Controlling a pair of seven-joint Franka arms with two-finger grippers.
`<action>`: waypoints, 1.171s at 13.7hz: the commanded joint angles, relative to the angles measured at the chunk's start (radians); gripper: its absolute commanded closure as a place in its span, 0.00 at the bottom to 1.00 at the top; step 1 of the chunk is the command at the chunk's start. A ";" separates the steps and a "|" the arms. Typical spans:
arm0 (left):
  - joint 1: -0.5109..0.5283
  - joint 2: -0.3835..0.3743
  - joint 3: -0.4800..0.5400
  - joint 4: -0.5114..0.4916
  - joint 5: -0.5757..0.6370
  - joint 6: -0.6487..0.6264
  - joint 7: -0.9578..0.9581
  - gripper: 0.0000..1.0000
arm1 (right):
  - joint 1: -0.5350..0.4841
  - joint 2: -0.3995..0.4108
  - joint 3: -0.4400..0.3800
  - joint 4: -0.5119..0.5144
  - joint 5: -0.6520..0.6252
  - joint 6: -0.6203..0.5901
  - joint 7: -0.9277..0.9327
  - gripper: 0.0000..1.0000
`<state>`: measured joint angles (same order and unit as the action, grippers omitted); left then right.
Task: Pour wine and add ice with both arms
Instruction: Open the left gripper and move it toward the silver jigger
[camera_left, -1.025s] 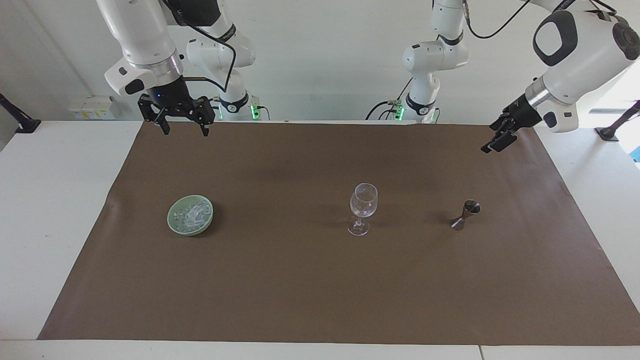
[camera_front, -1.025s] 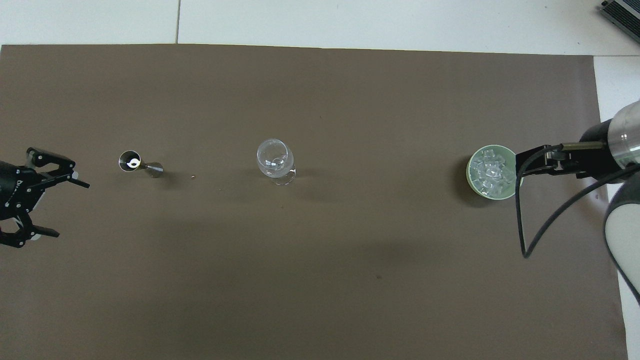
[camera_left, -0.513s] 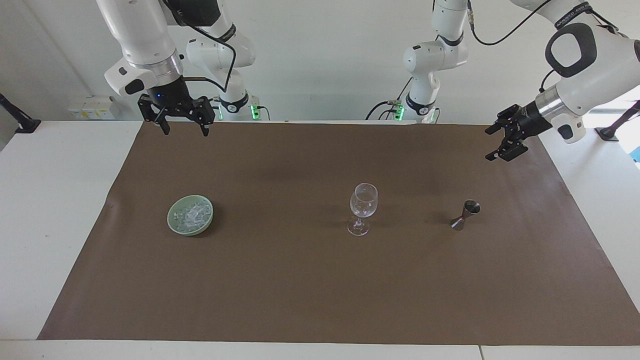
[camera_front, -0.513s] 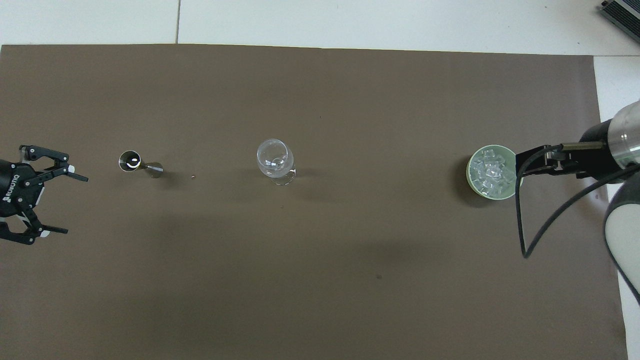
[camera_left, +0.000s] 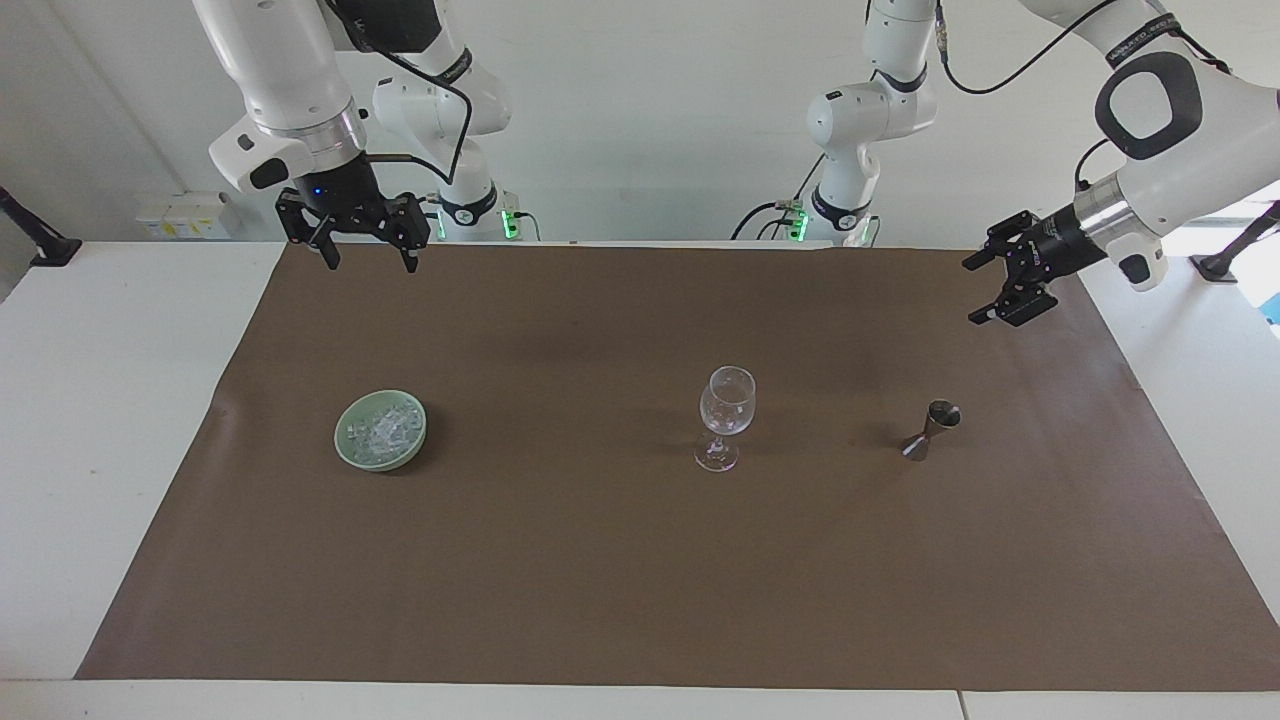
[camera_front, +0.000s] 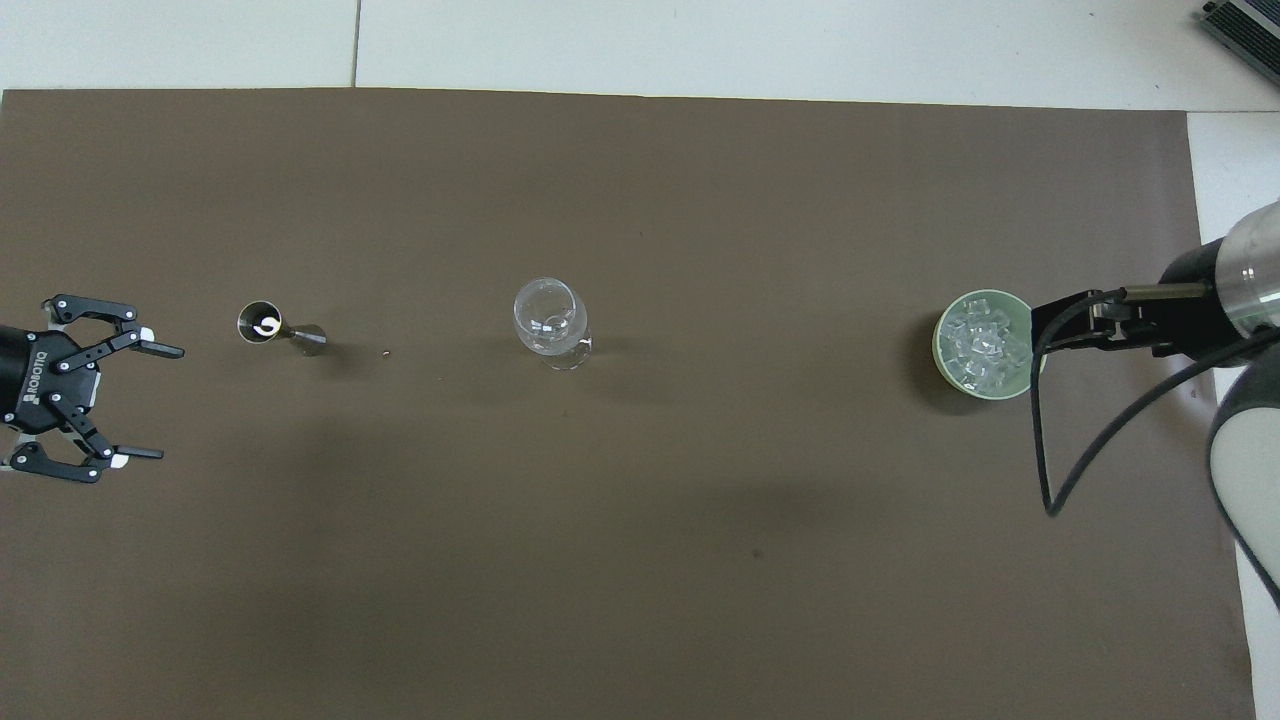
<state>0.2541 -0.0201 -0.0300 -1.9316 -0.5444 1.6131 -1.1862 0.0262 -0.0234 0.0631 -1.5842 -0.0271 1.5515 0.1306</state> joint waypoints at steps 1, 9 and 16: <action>0.040 -0.031 -0.008 -0.087 -0.049 0.065 -0.020 0.00 | -0.005 -0.012 0.003 -0.011 0.001 -0.007 -0.023 0.00; 0.111 -0.116 -0.008 -0.351 -0.310 0.331 -0.053 0.00 | -0.005 -0.012 0.003 -0.011 0.001 -0.007 -0.022 0.00; 0.133 -0.144 -0.008 -0.474 -0.463 0.505 -0.050 0.00 | -0.005 -0.012 0.003 -0.011 0.001 -0.007 -0.022 0.00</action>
<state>0.3772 -0.1319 -0.0284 -2.3473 -0.9630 2.0623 -1.2259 0.0262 -0.0234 0.0631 -1.5842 -0.0271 1.5515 0.1306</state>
